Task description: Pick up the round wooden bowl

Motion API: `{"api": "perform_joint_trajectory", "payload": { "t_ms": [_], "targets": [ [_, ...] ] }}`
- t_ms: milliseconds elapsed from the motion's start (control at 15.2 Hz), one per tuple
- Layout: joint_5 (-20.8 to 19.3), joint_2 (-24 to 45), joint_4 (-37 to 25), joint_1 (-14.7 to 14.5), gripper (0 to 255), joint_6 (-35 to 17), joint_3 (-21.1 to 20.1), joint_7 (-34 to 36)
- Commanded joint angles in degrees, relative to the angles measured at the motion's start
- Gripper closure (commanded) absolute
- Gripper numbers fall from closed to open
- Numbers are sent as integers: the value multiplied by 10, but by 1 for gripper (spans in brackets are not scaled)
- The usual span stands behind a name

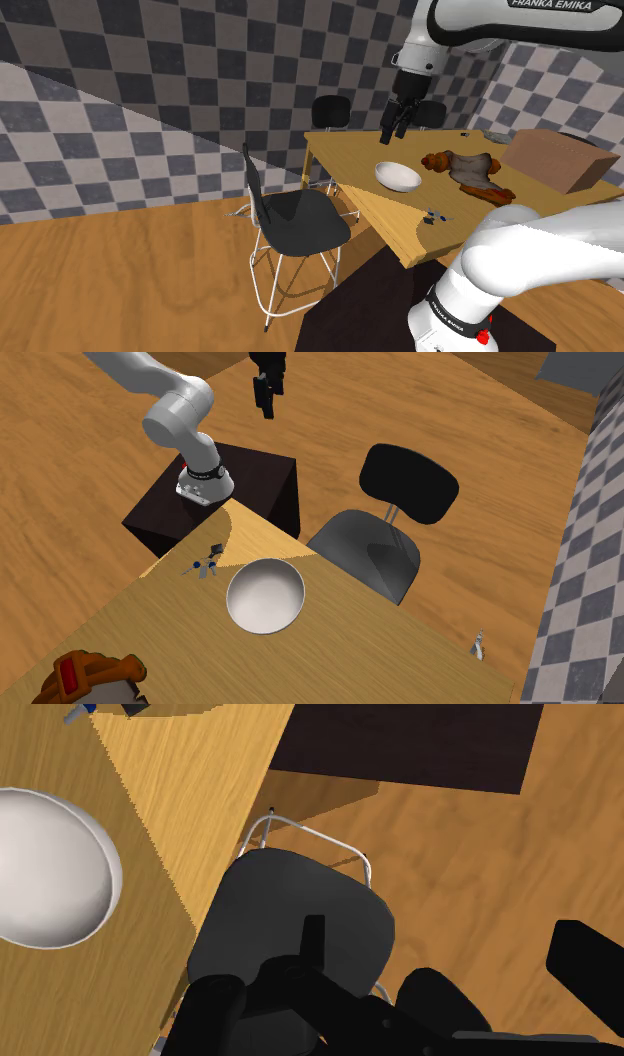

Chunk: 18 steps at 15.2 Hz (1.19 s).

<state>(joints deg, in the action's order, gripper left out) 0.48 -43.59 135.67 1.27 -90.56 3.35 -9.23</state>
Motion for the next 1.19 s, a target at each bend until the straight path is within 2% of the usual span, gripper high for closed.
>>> {"api": "perform_joint_trajectory", "payload": {
  "t_ms": [0,594,1122],
  "targets": [
    [0,0,0,0,0,0,0,0],
    [-60,65,62,40,0,-138,77,-71],
    [-93,174,69,67,0,-268,151,-134]
  ]
}}
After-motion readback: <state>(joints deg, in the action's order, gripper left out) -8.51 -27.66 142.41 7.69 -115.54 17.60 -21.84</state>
